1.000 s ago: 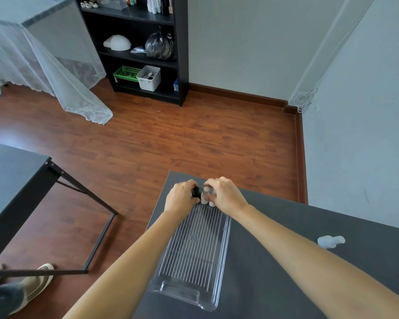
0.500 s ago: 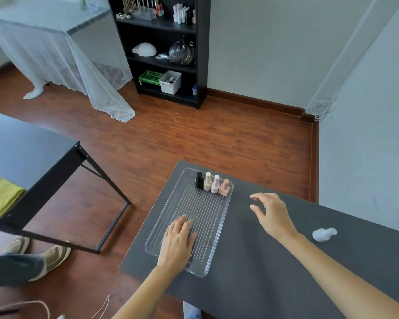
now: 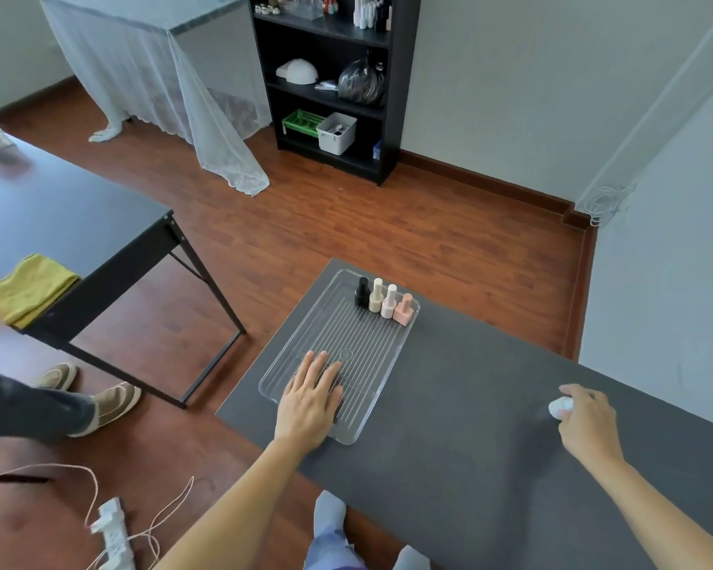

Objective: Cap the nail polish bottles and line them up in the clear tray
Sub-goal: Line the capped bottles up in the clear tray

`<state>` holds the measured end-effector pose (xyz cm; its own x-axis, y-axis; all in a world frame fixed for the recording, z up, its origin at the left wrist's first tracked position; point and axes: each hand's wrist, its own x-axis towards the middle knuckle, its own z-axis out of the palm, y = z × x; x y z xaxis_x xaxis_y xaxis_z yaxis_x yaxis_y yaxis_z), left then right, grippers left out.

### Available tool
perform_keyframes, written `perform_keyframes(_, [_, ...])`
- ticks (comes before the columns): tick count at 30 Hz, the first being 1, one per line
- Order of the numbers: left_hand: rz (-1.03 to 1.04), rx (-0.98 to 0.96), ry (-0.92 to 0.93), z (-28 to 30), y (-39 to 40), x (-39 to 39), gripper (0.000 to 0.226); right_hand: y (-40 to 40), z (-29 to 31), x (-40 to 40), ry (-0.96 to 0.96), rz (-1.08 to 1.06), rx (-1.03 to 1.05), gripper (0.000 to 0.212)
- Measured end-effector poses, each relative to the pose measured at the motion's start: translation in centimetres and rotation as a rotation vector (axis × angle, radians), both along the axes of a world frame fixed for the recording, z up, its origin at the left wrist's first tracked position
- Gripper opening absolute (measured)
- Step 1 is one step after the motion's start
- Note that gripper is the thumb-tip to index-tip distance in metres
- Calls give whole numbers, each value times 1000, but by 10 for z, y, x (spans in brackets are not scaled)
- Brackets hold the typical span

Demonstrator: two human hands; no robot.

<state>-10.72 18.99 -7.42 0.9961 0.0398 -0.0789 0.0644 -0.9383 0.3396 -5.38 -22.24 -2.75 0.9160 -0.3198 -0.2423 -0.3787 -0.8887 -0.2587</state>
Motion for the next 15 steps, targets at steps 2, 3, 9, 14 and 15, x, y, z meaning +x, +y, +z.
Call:
perform_keyframes(2, [3,1,3,0,0,0,49,0,-1,5,-14,40,-34,39])
perform_keyframes(3, [4,-3,4,1,0,-1,49,2,0,8,-14,63,-47,35])
perform_keyframes(9, [12,-4,9,0,0,-1,49,68,33,29,-119,150,272,13])
perform_keyframes(14, [20,0,-19,0,-1,-3,46,159,74,57,-250,407,480,10])
perform_keyframes(15, [22,-1,-29,0,-1,-3,46,176,81,63,-270,473,490,10])
